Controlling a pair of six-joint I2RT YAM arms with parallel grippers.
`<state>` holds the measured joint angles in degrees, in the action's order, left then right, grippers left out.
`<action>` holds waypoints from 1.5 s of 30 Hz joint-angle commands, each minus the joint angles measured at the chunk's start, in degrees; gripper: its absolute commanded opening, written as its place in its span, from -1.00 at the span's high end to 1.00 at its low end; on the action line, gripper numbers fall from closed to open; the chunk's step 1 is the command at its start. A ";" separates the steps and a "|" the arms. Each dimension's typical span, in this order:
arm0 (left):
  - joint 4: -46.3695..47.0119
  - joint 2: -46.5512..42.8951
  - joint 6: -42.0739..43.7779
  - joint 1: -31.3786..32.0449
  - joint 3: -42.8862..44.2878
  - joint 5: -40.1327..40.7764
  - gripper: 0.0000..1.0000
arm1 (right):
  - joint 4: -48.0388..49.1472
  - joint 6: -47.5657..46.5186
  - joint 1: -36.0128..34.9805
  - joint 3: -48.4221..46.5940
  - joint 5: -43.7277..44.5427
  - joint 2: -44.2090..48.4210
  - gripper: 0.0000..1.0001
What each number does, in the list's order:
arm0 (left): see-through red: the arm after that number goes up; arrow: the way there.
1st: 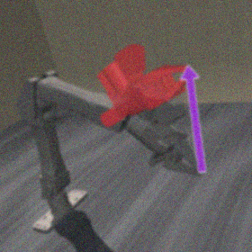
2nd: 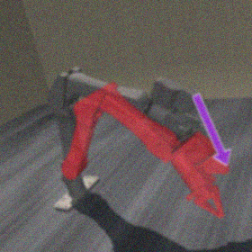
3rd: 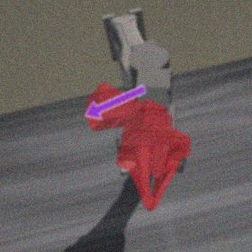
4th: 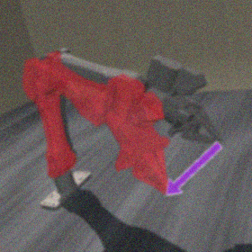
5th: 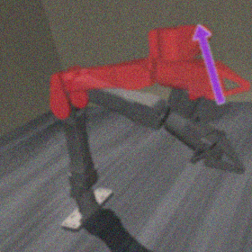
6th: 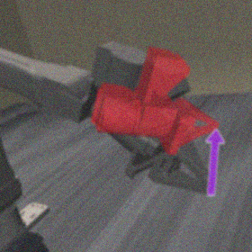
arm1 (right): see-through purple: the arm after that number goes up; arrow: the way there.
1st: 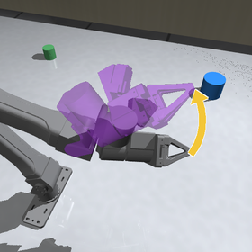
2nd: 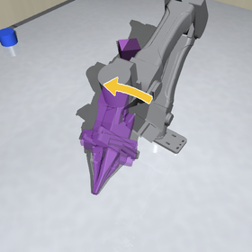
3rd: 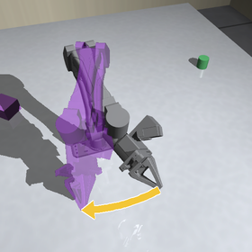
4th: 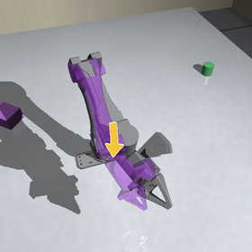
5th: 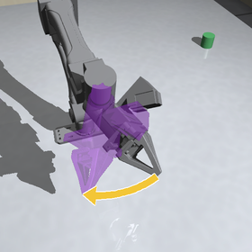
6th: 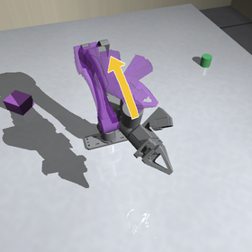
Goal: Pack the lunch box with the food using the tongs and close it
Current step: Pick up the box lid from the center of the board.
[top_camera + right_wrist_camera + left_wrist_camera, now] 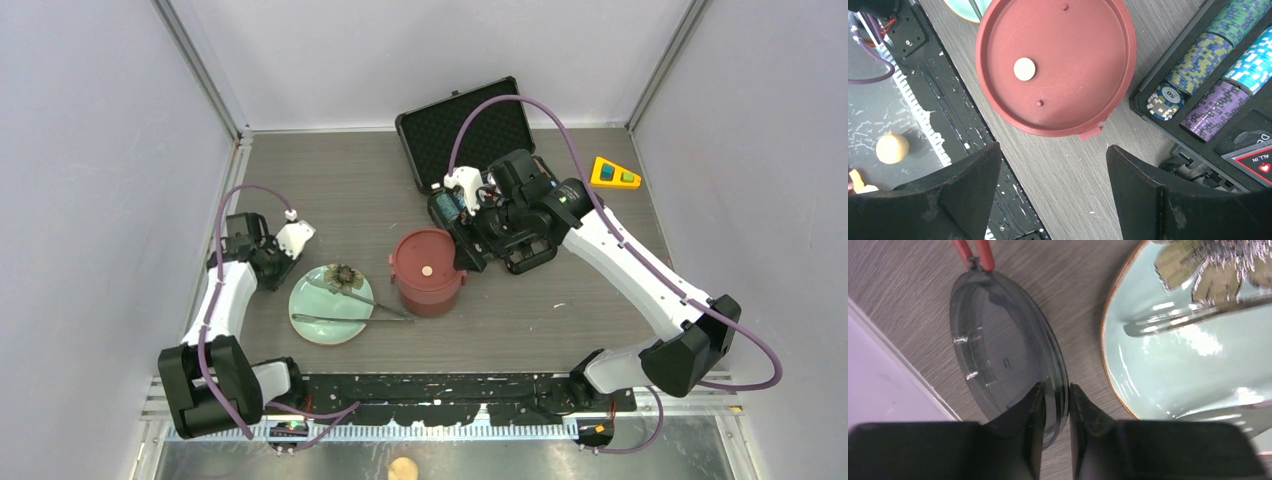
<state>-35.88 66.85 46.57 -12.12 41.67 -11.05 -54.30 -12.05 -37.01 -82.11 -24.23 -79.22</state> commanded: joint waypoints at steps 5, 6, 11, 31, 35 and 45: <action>-5.14 6.17 -6.24 -2.92 18.48 -4.87 1.00 | -1.24 -1.49 -0.10 -6.52 1.58 -1.27 -0.63; -7.30 6.59 -7.59 -3.15 21.12 -6.85 1.00 | -1.12 -0.94 0.02 -7.02 1.76 -1.59 -0.63; -11.10 4.61 -18.68 -3.35 32.33 -18.96 1.00 | 2.33 6.26 1.24 -9.87 1.31 -3.18 -0.63; 46.82 -16.94 -95.74 -3.20 22.59 -43.44 1.00 | 25.46 29.52 2.28 -30.88 -7.23 -9.77 -0.50; 62.40 -18.90 -110.60 -3.21 17.48 -42.57 1.00 | 25.57 29.49 -1.31 -36.43 -7.53 -12.31 -0.56; 77.95 -21.54 -126.17 -2.42 12.23 -34.55 1.00 | 33.72 31.72 -11.82 -32.99 6.96 -13.46 -0.58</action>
<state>31.88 47.72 -72.42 -15.11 54.24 -50.50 -27.38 18.44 -45.78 -116.75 -25.06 -92.38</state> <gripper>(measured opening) 0.157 0.787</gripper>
